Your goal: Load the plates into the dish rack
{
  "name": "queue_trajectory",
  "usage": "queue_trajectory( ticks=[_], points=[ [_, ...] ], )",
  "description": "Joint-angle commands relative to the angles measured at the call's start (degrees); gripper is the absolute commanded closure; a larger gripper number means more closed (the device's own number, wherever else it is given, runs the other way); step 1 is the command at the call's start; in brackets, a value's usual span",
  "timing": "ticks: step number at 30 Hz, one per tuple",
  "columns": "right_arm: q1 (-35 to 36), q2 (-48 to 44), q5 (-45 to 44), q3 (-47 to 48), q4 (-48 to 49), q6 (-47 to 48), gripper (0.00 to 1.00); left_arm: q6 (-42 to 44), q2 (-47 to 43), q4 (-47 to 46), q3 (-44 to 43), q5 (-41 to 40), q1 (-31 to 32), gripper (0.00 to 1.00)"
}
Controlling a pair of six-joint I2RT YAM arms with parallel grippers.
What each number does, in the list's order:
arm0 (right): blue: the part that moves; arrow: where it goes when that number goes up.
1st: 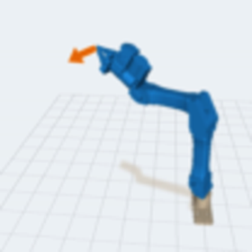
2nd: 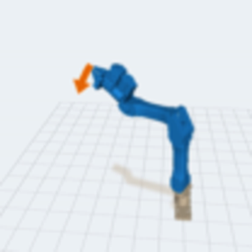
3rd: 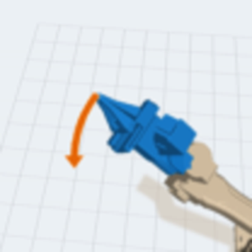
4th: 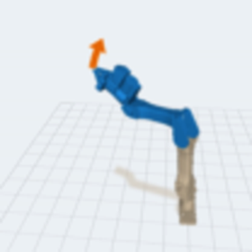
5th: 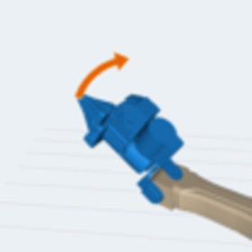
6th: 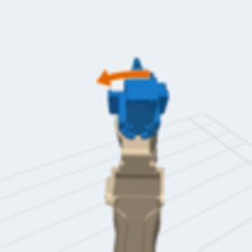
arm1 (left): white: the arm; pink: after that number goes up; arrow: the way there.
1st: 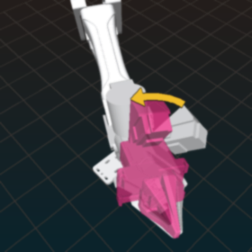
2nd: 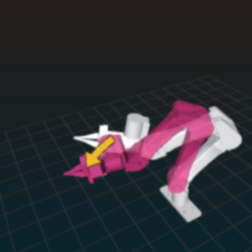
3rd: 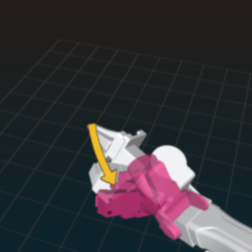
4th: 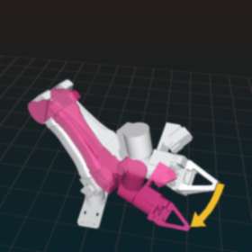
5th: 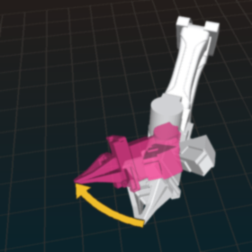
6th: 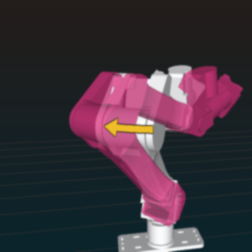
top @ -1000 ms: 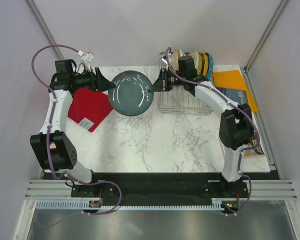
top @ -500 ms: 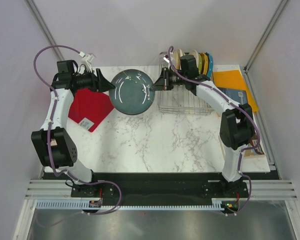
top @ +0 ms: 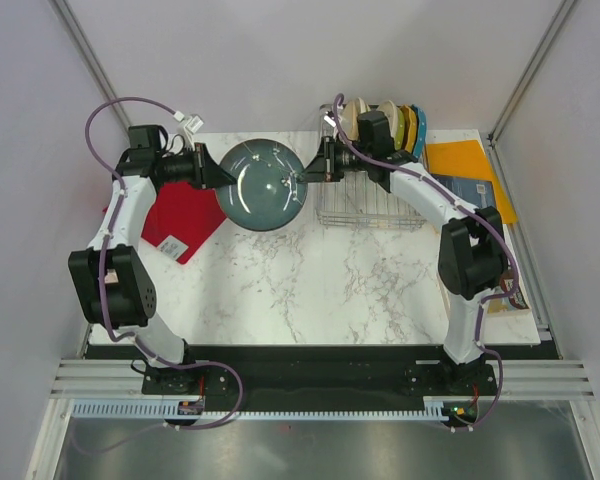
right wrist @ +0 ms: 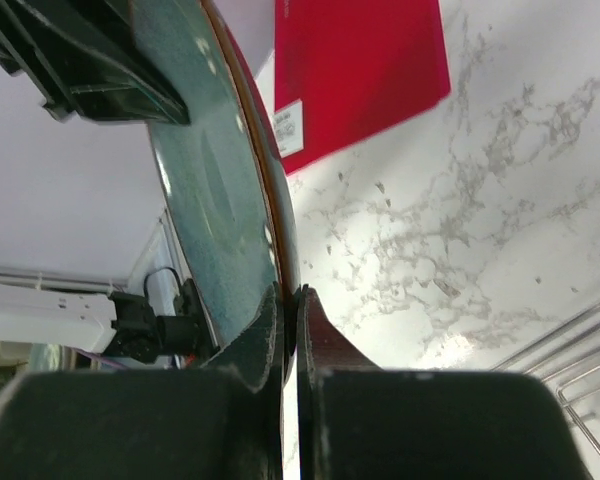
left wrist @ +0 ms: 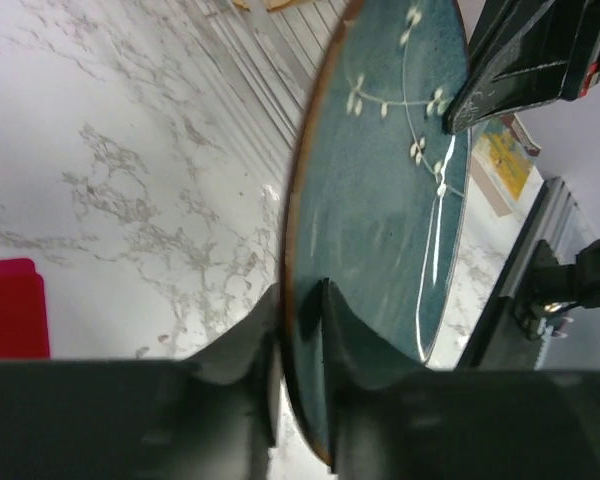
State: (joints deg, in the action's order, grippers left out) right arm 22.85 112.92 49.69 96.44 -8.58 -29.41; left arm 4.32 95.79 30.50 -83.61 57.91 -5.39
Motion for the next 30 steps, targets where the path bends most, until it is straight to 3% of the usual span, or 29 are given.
queue_trajectory(
  ticks=[1,2,4,6,9,15,24,30],
  points=[
    [0.79,-0.60,5.41,3.66,8.14,-2.76,1.00,1.05,0.45,-0.44,0.20,3.61,0.20,0.90],
    [0.88,-0.51,5.15,3.14,8.05,-2.41,1.00,1.04,0.19,-0.44,0.21,3.70,0.20,0.94],
    [0.88,0.01,5.50,2.44,8.05,-1.71,0.72,1.04,0.36,-0.36,0.38,4.75,0.29,0.97],
    [1.14,0.63,5.77,2.08,8.05,-1.27,0.54,0.96,0.45,-0.44,0.47,5.28,0.11,0.98],
    [1.93,1.77,7.52,2.69,8.14,-1.35,0.48,0.87,0.63,-0.44,0.64,5.72,0.20,0.98],
    [3.95,3.26,7.70,3.58,8.05,-1.35,0.43,0.52,1.07,-0.53,0.38,6.60,0.20,0.98],
    [4.66,5.99,6.64,4.37,8.14,-0.65,0.44,-0.71,1.16,-0.71,0.73,11.61,0.29,0.97],
    [4.66,7.31,7.44,4.98,10.33,-0.91,0.57,-0.89,1.15,-0.18,0.91,15.21,0.03,0.97]
  ],
)
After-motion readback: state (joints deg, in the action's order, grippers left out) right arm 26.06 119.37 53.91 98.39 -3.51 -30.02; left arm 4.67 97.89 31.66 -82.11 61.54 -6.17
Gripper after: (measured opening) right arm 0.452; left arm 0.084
